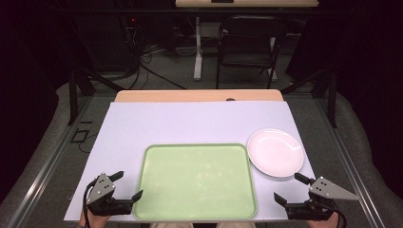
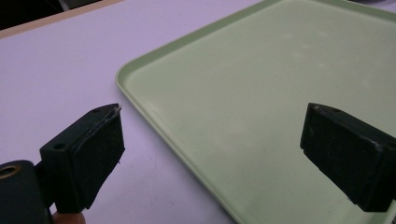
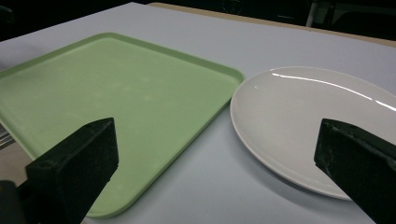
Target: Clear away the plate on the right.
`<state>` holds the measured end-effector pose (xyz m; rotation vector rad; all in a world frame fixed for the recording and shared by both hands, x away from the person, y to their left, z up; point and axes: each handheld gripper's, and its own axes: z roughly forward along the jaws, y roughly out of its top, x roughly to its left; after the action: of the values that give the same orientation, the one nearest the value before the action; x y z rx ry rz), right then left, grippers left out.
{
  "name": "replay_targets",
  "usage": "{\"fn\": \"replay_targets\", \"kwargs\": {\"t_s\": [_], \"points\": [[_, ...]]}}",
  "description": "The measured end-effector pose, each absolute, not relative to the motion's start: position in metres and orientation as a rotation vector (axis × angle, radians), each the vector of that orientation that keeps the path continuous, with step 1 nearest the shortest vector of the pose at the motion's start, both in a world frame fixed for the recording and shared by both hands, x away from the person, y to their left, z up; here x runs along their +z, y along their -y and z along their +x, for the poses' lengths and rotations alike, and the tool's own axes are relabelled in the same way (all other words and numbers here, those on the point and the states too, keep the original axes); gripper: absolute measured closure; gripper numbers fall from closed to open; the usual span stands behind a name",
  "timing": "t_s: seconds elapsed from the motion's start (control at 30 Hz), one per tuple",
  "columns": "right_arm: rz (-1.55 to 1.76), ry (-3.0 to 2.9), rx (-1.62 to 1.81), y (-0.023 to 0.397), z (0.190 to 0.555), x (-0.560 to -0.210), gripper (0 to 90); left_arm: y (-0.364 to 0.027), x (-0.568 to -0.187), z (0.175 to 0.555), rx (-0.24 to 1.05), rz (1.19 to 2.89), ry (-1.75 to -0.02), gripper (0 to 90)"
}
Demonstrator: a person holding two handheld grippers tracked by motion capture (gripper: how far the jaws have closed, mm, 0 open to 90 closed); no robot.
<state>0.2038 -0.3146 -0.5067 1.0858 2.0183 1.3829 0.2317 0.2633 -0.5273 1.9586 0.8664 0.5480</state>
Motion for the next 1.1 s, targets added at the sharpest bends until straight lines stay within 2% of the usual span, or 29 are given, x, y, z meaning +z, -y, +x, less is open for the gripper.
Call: {"fn": "replay_targets", "kwargs": {"t_s": [1.1], "points": [[1.331, -1.923, 1.366, 0.339, 0.214, -0.517, 0.0, -0.263, -0.527, 0.231, 0.556, 1.97, -0.866, 6.3]]}}
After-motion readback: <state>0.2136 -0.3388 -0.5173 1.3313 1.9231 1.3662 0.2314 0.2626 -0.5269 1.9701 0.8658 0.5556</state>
